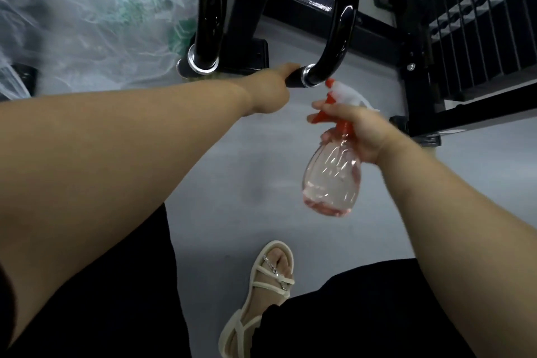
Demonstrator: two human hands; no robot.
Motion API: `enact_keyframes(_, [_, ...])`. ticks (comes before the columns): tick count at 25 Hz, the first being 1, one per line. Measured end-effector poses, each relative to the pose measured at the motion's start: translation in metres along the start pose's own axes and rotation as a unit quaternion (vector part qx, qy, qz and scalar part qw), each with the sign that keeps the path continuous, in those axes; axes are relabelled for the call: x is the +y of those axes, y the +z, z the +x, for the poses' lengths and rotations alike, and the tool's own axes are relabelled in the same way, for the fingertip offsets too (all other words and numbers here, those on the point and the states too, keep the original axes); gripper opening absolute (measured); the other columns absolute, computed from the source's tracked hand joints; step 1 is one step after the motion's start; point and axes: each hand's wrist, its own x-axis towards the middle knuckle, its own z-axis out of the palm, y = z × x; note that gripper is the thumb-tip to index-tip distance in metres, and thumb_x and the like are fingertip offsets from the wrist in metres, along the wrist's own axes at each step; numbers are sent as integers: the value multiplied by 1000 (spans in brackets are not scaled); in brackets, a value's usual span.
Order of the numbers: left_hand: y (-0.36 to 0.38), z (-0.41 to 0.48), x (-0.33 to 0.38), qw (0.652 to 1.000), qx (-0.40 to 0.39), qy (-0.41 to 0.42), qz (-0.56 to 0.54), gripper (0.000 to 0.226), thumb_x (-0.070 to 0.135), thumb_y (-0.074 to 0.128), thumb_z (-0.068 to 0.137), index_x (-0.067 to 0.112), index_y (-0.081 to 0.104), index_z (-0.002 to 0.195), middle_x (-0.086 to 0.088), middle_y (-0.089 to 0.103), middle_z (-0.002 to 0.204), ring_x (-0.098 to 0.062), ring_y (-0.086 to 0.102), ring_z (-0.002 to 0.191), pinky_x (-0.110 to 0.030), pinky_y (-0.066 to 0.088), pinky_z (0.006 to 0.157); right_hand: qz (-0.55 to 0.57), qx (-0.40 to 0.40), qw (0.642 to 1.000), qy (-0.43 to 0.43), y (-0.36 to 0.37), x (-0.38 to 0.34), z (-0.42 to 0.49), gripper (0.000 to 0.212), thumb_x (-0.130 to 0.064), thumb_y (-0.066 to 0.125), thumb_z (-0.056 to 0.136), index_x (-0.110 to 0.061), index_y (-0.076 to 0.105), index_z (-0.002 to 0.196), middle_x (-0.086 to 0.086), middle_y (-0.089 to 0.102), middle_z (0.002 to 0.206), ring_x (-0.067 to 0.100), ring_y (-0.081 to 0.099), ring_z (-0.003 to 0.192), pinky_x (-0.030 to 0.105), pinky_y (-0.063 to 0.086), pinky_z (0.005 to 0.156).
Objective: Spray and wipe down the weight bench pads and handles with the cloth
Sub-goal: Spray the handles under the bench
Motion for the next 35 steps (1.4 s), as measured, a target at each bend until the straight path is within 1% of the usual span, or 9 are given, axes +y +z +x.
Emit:
enact_keyframes(4, [1, 2, -3, 1000, -5, -7, -23, 71, -4, 35, 88, 38, 27, 144, -1, 47, 139, -24, 53, 114, -27, 48, 82, -126, -7, 992, 4, -19, -13, 20, 49, -7, 59, 85, -15, 47, 132, 14, 64, 107, 14, 64, 59, 26, 51, 53])
enact_keyframes(11, [-2, 5, -7, 999, -14, -4, -43, 74, -9, 32, 86, 39, 32, 142, 11, 45, 142, -9, 54, 94, -16, 43, 67, -161, 30, 986, -1, 5, 14, 23, 19, -9, 61, 84, -21, 58, 98, 4, 56, 93, 17, 54, 53, 21, 46, 49])
enact_keyframes(14, [-4, 8, -5, 998, -3, -7, -59, 71, -10, 30, 85, 33, 38, 141, 8, 44, 142, -10, 47, 120, -16, 42, 77, -211, 76, 974, -32, 33, 45, 14, 28, -14, 60, 82, -16, 54, 110, -3, 53, 85, 22, 59, 70, 38, 55, 75])
enact_keyframes(16, [-5, 8, -1, 997, 13, -16, -72, 61, -4, 30, 90, 29, 42, 139, 3, 43, 144, -14, 41, 130, -20, 36, 92, -202, 97, 971, -82, 56, 55, 7, 28, -21, 60, 74, -17, 52, 101, -5, 53, 89, 28, 61, 86, 46, 52, 83])
enact_keyframes(20, [-7, 2, -3, 985, 33, -39, -163, 37, 24, 38, 96, 25, 56, 129, -1, 46, 139, -12, 48, 117, -19, 34, 78, -111, 146, 976, -114, 87, 48, 5, 17, -30, 50, 62, -25, 46, 77, 4, 56, 88, 32, 61, 85, 49, 52, 78])
enact_keyframes(23, [-12, 1, -1, 983, 22, -36, -177, 40, 26, 38, 97, 11, 55, 129, -6, 48, 138, -21, 42, 128, -24, 30, 87, -97, 146, 981, -82, 89, 44, 8, 17, -30, 51, 64, -25, 46, 79, 3, 55, 86, 33, 62, 85, 50, 53, 79])
enact_keyframes(27, [-12, 4, -2, 977, 10, -65, -205, 49, 40, 40, 85, 19, 57, 127, 1, 53, 132, -18, 44, 124, -32, 32, 88, -135, 141, 979, -66, 83, 59, 10, 10, -19, 56, 79, -23, 47, 81, 0, 56, 81, 30, 63, 80, 48, 52, 81])
enact_keyframes(31, [-7, 4, -1, 975, 11, -67, -210, 42, 32, 24, 97, 30, 55, 127, 6, 53, 132, -15, 46, 116, -35, 36, 90, -103, 143, 984, -32, 70, 63, 17, 9, -15, 55, 84, -13, 49, 89, -1, 52, 72, 18, 58, 58, 43, 53, 77])
enact_keyframes(35, [-1, 5, 2, 987, 0, -64, -150, 41, 21, 36, 94, 34, 47, 131, 3, 48, 133, -17, 46, 117, -35, 43, 91, -101, 152, 983, -36, 47, 67, 26, 6, -14, 57, 86, -14, 51, 88, 1, 53, 77, 18, 58, 59, 39, 54, 74])
